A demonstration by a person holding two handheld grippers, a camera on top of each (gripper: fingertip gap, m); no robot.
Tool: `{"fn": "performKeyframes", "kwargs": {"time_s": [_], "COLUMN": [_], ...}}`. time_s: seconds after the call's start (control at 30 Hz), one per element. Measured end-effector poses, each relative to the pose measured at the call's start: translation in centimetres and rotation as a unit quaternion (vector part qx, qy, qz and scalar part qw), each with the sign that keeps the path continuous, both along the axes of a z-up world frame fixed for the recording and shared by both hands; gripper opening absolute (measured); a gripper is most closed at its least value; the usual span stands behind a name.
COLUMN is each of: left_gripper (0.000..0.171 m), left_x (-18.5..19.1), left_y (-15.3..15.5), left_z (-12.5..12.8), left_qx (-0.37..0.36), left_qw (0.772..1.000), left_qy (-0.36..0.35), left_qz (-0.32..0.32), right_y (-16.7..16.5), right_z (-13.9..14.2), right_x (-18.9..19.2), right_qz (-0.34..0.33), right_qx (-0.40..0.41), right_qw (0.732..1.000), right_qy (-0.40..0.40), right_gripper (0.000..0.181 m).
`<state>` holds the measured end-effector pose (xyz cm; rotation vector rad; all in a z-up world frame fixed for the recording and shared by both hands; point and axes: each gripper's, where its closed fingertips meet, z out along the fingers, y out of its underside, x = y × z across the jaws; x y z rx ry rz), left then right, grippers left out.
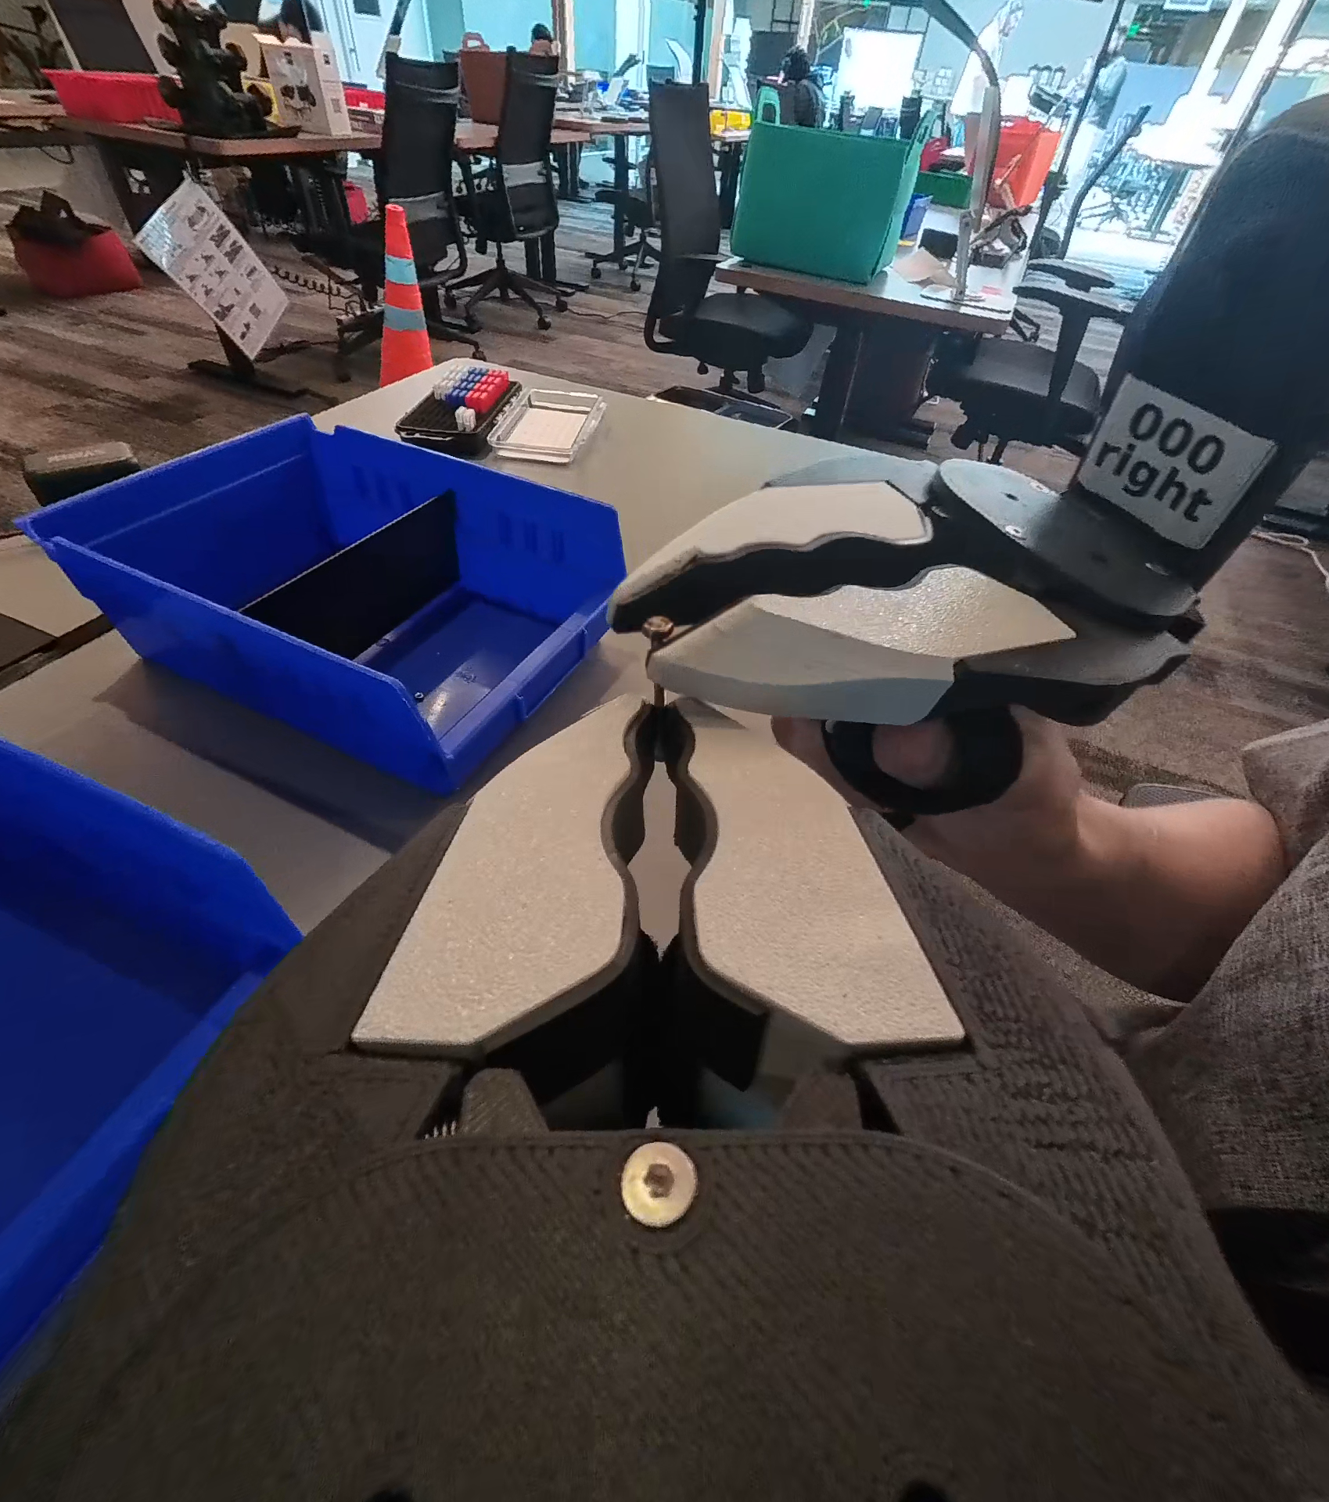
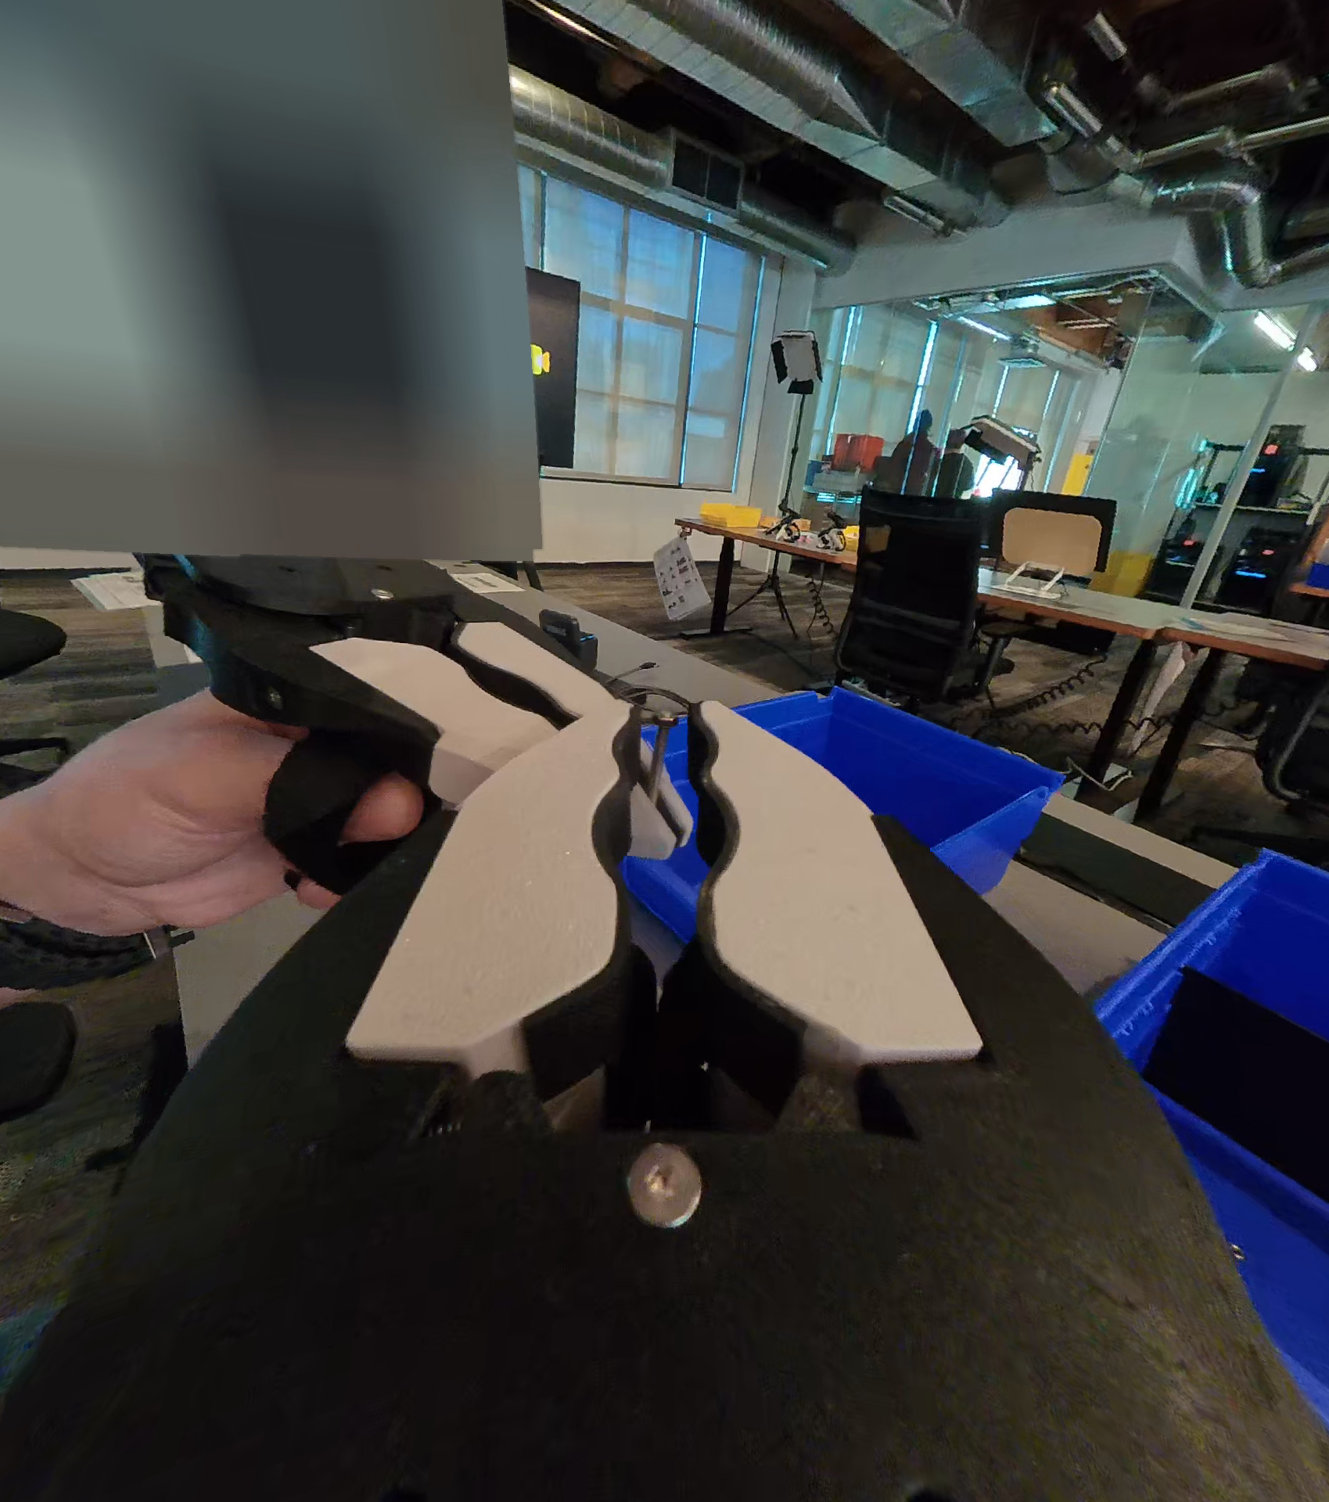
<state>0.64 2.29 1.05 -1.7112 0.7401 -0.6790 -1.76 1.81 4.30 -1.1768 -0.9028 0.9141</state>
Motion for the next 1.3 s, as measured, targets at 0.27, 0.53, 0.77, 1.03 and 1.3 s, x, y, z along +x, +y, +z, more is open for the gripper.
{"fn": "performKeyframes", "kwargs": {"time_s": [0.27,0.53,0.77,1.03,1.3], "left_gripper": [0.002,0.002,0.002,0.003,0.019], "left_x": [0.3,2.3,4.4,2.9,2.5], "left_y": [-0.1,-2.8,-5.7,-4.5,-3.4], "left_z": [-0.2,0.4,1.3,1.9,2.1], "left_qx": [-0.001,-0.032,-0.099,-0.094,-0.079], "left_qw": [1.0,0.991,0.951,0.957,0.968], "left_qy": [0.002,-0.041,-0.113,-0.14,-0.143], "left_qz": [-0.01,-0.127,-0.27,-0.235,-0.192], "right_y": [0.1,-3.1,-5.9,-5.0,-4.2], "right_z": [-0.2,0.4,1.2,2.1,2.2], "right_x": [0.1,1.7,4.6,2.8,2.1], "right_qz": [0.023,0.409,0.759,0.747,0.686], "right_qx": [0.002,-0.062,-0.123,-0.125,-0.111], "right_qw": [1.0,0.909,0.636,0.644,0.707], "right_qy": [-0.004,0.045,0.059,0.11,0.132], "right_gripper": [0.004,0.004,0.005,0.005,0.004]}}
